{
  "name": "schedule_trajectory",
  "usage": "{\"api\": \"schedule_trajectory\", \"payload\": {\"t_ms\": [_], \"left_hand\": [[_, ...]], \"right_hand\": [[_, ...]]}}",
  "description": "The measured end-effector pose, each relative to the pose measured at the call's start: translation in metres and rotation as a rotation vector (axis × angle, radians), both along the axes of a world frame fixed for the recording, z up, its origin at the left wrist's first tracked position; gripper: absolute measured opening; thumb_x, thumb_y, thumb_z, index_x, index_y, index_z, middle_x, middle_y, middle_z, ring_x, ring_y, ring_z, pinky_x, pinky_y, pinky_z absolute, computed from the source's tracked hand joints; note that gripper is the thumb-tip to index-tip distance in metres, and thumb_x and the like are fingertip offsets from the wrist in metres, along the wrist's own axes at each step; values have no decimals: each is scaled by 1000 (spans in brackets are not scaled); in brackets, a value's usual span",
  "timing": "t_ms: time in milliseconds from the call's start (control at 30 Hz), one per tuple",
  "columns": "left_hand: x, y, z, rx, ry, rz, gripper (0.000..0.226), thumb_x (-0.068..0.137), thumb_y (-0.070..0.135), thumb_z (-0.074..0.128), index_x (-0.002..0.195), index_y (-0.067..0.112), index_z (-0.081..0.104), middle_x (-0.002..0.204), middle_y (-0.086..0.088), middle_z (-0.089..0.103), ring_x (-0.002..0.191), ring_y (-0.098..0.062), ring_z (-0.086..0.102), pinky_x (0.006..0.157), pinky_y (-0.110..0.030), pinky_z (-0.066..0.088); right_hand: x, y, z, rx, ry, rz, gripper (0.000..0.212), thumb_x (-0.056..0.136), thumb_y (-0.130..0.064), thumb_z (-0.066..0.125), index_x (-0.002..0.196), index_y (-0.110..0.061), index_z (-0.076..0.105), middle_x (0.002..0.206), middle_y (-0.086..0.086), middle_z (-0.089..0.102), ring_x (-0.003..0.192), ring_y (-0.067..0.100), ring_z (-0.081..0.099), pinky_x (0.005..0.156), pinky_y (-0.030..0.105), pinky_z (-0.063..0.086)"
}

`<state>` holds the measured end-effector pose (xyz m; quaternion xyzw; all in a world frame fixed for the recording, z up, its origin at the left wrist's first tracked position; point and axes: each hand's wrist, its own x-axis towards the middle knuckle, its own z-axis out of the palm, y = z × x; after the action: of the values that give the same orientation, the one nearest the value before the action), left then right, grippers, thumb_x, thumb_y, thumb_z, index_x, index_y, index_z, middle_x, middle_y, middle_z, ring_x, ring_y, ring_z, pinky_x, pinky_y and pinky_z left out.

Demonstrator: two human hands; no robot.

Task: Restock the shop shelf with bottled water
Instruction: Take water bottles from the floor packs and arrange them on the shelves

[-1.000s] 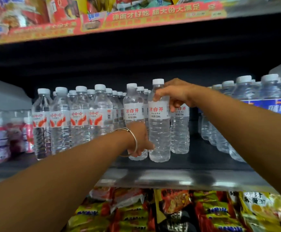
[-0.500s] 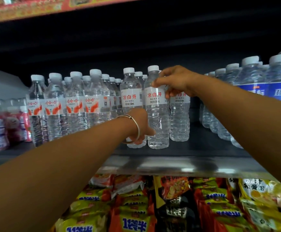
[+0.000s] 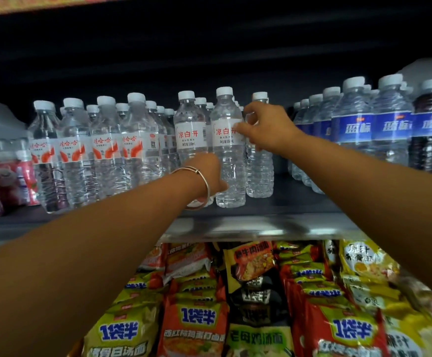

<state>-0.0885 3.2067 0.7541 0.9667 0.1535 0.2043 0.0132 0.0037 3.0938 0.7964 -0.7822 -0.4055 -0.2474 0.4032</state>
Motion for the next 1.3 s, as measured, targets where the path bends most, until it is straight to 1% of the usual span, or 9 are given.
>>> {"api": "schedule_trajectory", "payload": {"t_ms": [100, 233, 433, 567, 833, 933, 1000, 1100, 1300], "left_hand": [[-11, -12, -4, 77, -16, -62, 27, 87, 25, 61, 97, 0, 61, 99, -16, 65, 94, -31, 61, 83, -37, 52], [-30, -35, -14, 103, 13, -147, 28, 87, 23, 60, 103, 0, 61, 102, -13, 62, 94, -29, 58, 83, -38, 48], [-61, -85, -65, 150, 102, -330, 39, 85, 26, 62, 116, 3, 54, 116, -18, 58, 105, -32, 55, 81, -34, 44], [-69, -116, -128, 157, 236, -404, 38, 83, 26, 64, 111, 3, 57, 115, -18, 60, 105, -34, 56, 81, -35, 43], [-43, -169, -287, 63, 581, -532, 43, 84, 23, 65, 120, 3, 52, 121, -16, 57, 110, -32, 54, 89, -35, 43], [-25, -182, -359, -7, 694, -553, 38, 84, 17, 65, 117, 4, 53, 117, -18, 58, 100, -32, 58, 85, -40, 49], [-18, -193, -412, -34, 762, -571, 36, 87, 12, 60, 121, 4, 50, 119, -18, 55, 96, -30, 56, 80, -37, 47], [-8, -207, -501, -29, 818, -595, 36, 89, 9, 55, 124, 6, 45, 122, -18, 51, 107, -33, 53, 86, -39, 44], [6, -222, -694, -68, 863, -582, 28, 85, 14, 59, 112, 12, 54, 117, -14, 55, 112, -34, 53, 92, -41, 45]], "right_hand": [[-19, -16, -17, -232, -198, -217, 37, 89, -16, 55, 127, -18, 56, 123, 13, 58, 107, 32, 56, 90, 39, 48], [-56, -38, -43, -578, -333, -477, 38, 88, -15, 51, 124, -20, 57, 124, 11, 58, 117, 32, 47, 97, 41, 32], [-119, -91, -106, -808, -221, -634, 30, 89, -24, 54, 118, -15, 55, 122, 11, 56, 122, 31, 43, 104, 42, 27], [-137, -124, -176, -885, -103, -622, 28, 88, -20, 52, 116, -17, 57, 121, 10, 58, 120, 29, 48, 103, 41, 29], [-127, -181, -340, -1111, 269, -536, 33, 89, -16, 52, 122, -13, 52, 124, 12, 54, 120, 31, 48, 103, 41, 31], [-116, -200, -405, -1160, 373, -493, 33, 90, -16, 53, 123, -14, 53, 126, 12, 53, 120, 33, 48, 101, 43, 34], [-108, -213, -455, -1184, 442, -477, 35, 89, -15, 52, 124, -12, 51, 128, 14, 52, 121, 33, 48, 100, 43, 36], [-96, -227, -545, -1192, 590, -461, 32, 90, -15, 52, 121, -11, 53, 127, 13, 53, 120, 33, 48, 100, 42, 36], [-88, -250, -728, -1142, 843, -399, 32, 90, -10, 52, 122, -8, 52, 127, 12, 54, 121, 32, 48, 100, 39, 36]]}}
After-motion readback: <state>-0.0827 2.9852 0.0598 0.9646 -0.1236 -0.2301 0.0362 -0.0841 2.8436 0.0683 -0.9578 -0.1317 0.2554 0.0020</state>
